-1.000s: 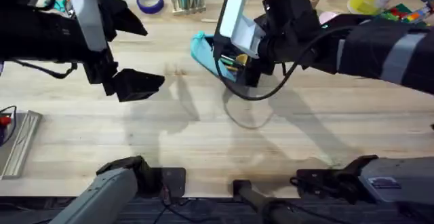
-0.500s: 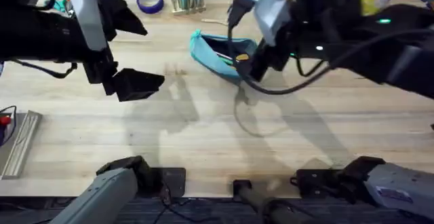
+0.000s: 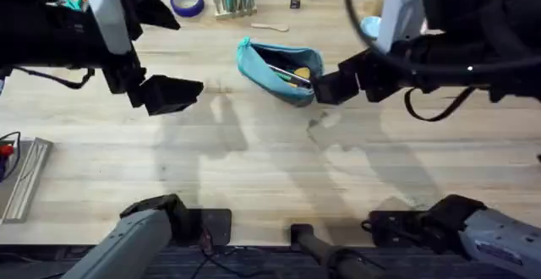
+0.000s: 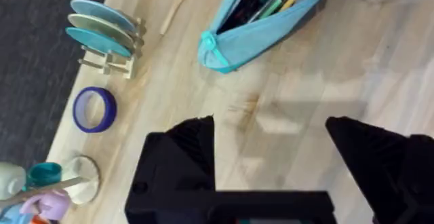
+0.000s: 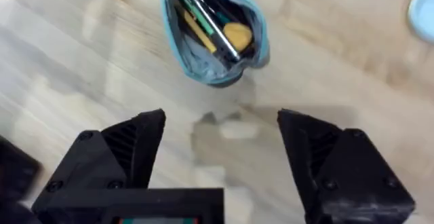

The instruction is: Unzip the bag, pick up the pens from the table one at a time and place them inside, then zip the bag closed.

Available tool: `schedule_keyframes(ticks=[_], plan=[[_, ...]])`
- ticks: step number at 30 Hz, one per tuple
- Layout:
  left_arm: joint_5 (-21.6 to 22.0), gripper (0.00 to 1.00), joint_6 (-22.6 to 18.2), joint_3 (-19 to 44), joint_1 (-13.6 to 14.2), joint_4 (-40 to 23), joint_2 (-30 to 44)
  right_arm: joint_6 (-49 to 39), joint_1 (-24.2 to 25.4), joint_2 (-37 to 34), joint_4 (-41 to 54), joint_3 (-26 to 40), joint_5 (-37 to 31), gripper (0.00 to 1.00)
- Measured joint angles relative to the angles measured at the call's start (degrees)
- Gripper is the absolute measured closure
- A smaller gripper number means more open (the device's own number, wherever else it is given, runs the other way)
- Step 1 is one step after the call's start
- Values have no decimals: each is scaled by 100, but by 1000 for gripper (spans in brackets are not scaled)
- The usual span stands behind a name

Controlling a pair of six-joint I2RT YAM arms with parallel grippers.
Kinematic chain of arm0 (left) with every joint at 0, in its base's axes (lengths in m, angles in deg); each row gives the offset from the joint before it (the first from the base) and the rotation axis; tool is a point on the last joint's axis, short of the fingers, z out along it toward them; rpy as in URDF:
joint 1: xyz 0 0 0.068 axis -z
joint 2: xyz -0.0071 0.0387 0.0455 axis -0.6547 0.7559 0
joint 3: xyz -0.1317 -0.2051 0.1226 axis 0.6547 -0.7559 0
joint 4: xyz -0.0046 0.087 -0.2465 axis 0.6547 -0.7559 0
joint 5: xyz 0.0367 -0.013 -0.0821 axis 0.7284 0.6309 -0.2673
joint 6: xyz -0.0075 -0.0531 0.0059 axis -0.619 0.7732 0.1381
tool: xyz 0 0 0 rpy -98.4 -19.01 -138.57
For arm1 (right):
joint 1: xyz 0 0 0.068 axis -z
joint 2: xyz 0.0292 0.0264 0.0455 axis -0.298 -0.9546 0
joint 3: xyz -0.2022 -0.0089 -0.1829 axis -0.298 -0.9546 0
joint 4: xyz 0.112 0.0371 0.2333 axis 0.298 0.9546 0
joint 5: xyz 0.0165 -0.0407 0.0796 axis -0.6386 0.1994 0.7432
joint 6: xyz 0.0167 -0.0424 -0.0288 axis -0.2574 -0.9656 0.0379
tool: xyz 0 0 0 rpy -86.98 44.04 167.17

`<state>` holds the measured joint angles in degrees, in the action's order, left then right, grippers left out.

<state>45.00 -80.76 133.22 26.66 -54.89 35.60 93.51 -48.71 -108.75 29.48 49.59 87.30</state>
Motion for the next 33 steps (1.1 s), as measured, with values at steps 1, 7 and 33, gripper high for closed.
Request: schedule_keyframes(ticks=[1,7,33], plan=[[-10,8,0,0,0,49,0,241,20,0,96,47,17,5],[-276,9,-3,0,0,374,53,985,81,0,193,97,43,5],[-2219,9,-1057,0,-1259,1345,2845,1268,81,0,-270,99,78,3]])
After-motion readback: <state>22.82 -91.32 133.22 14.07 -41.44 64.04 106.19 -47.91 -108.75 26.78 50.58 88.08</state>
